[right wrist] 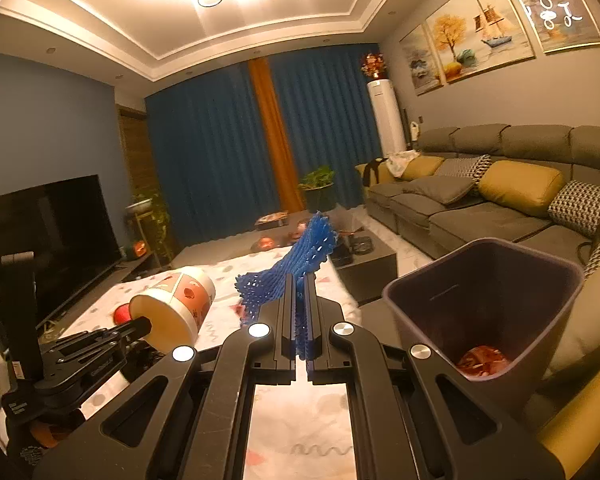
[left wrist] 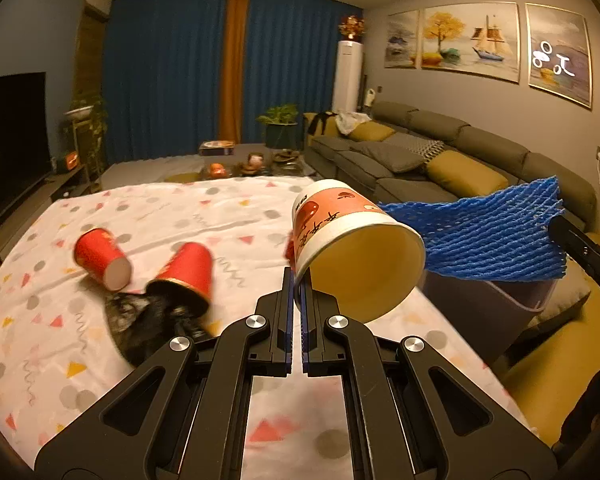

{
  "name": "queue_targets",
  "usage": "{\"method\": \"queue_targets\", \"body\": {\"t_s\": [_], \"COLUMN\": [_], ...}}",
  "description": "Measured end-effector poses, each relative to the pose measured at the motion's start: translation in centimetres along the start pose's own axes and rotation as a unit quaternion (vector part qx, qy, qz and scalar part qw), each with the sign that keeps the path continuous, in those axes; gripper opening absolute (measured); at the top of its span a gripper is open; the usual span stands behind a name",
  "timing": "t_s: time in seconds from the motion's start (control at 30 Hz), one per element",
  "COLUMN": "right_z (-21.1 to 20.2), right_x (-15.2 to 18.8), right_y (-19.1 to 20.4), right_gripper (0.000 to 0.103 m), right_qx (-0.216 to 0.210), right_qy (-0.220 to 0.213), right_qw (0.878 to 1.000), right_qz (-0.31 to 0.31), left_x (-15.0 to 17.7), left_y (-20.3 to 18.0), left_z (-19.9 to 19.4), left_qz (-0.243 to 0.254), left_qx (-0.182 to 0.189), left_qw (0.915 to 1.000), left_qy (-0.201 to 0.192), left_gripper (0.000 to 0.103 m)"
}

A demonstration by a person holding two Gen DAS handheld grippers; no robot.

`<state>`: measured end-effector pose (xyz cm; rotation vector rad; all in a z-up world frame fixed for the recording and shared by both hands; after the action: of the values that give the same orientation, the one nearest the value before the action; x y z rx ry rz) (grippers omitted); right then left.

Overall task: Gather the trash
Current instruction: 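Carry the white cup and blue net with both grippers over the grey bin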

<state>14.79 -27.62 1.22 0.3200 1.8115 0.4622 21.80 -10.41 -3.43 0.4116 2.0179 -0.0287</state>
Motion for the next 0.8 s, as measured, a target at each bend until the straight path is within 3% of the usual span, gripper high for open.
{"method": "queue_targets", "body": {"t_s": [0.43,0.8], "right_z": [-1.2,-1.9], "right_x": [-3.3,-4.7], "right_y": [-5.2,-10.4], "right_gripper": [0.004,0.004], "right_qx": [0.063,0.15], "right_qy": [-0.047,-0.082], "right_qw": [0.997,0.985], "right_qz": [0.014,0.01], "left_x": [-3.9,-7.3], "left_y": [-6.2,-12.7], "left_z": [2.7,6.4], "left_qz": [0.033,0.057], "left_qx": [0.048,0.104], "left_qw": [0.9981,0.9927], "left_qy": [-0.02,-0.023], "left_gripper": [0.002,0.002]}}
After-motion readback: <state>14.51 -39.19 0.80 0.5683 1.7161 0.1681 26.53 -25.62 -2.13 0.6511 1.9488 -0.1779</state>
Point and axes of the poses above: each gripper's, at about its wrist camera, not at the fingertips, and z roughly the way its jaws point, y to its left, x to its underside, the point moved 5 cm from there along z, roughly the way its jaws point, and after that the axes turned 15 degrees about z, right-handed, at the moved point
